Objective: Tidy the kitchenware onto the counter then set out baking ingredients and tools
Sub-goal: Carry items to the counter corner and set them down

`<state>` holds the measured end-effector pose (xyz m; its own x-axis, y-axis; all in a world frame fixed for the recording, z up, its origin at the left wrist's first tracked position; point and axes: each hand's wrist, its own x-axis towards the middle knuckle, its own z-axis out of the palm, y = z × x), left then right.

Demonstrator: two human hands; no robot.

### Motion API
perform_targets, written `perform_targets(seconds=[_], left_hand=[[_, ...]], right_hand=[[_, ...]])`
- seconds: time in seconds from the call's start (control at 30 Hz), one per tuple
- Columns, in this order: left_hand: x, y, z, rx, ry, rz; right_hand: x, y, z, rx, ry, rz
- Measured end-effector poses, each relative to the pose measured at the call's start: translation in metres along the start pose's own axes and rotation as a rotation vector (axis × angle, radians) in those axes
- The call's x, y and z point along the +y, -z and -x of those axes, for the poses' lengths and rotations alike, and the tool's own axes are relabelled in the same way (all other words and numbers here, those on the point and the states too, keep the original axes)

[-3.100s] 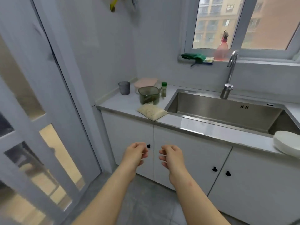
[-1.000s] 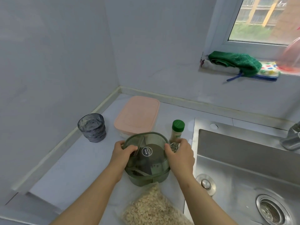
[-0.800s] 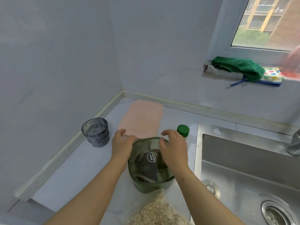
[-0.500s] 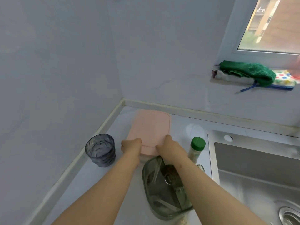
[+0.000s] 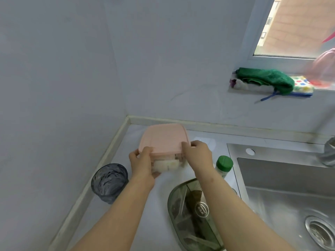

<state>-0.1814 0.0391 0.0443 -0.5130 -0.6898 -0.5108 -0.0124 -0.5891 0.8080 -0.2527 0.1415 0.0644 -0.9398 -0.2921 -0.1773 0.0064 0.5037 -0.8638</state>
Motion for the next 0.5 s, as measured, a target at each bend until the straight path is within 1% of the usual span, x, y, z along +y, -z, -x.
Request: perform_targets(seconds=[0.13,0.27,0.33,0.4,0.5], left_hand=[[0.029,-0.005,0.018,-0.043,-0.086,0.056],[0.056,-0.003,0.041,-0.134,-0.213,0.049],[0.065,-0.002,0.049,-0.196,-0.239,0.037],[0.069,-0.001,0.054,-0.246,-0.228,0.027],[0.068,-0.002,0.062,-0.324,-0.187,0.021]], right_hand=[[-0.022,0.011,0.014,-0.098,-0.045,-0.421],[-0.032,0.025,0.023,-0.251,-0.123,-0.733],[-0.035,0.034,0.026,-0.258,-0.126,-0.835],[-0.037,0.042,0.031,-0.241,-0.133,-0.908],[-0.033,0.053,0.044,-0.143,-0.127,-0.999]])
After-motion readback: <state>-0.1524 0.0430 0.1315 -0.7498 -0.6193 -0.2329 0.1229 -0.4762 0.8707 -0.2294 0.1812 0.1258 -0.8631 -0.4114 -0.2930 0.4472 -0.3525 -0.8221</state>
